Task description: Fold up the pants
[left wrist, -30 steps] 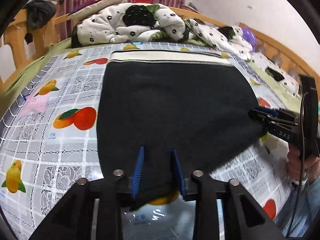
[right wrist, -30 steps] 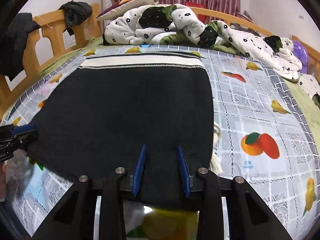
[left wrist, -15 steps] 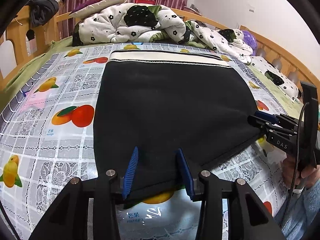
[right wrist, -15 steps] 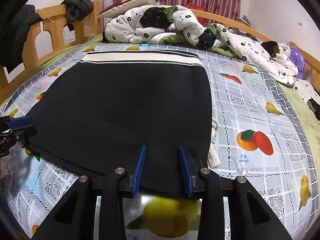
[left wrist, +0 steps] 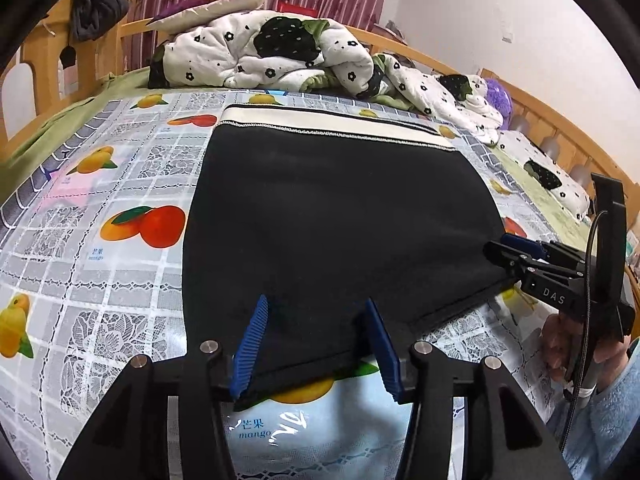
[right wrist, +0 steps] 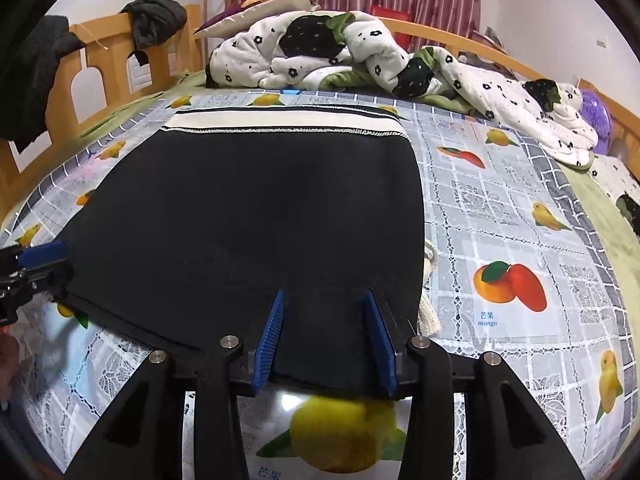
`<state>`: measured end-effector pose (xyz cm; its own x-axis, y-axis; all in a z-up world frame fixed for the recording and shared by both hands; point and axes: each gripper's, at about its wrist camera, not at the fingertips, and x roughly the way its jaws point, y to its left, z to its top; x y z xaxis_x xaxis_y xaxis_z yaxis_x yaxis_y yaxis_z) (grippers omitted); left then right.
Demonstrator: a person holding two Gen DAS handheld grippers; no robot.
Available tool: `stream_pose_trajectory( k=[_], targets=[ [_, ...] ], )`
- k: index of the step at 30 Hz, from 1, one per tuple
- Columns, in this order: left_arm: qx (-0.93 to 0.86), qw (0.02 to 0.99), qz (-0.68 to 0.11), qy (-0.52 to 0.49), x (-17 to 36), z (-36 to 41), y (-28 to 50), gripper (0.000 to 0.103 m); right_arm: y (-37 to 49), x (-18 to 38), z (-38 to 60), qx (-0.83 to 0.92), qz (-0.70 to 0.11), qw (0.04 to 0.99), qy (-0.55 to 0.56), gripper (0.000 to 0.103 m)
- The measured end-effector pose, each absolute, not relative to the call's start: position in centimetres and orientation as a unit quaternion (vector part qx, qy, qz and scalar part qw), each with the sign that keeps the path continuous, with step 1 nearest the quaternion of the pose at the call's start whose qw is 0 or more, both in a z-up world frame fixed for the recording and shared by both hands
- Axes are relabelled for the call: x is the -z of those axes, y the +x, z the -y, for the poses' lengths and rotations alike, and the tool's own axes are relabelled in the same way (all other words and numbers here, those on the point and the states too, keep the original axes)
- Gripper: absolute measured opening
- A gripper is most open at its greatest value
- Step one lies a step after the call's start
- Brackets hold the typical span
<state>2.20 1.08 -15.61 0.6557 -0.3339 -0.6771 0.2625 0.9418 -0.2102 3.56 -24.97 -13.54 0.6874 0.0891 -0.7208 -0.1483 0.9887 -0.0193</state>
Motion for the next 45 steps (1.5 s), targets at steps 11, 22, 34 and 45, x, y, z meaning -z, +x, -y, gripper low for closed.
stream_pose_trajectory(
  k=[11, 22, 34, 45],
  targets=[
    [0.163, 0.915, -0.364, -0.07, 15.7, -1.4, 1.7, 0.048, 3.6, 13.7, 25.3, -0.059, -0.392, 0.918, -0.01, 0.044],
    [0.176, 0.905, -0.373, -0.1, 15.8, -1.9, 2.0, 0.053, 3.7, 13.9, 25.2, -0.065, -0.396, 0.916, 0.004, 0.053],
    [0.181, 0.905, -0.378, -0.072, 15.8, -1.1, 1.9, 0.061, 3.7, 14.1, 24.8, -0.07, -0.4, 0.914, -0.004, 0.06],
    [0.181, 0.907, -0.377, -0.046, 15.5, -0.4, 1.6, 0.062, 3.6, 14.0, 24.9, -0.075, -0.402, 0.913, 0.004, 0.06]
  ],
)
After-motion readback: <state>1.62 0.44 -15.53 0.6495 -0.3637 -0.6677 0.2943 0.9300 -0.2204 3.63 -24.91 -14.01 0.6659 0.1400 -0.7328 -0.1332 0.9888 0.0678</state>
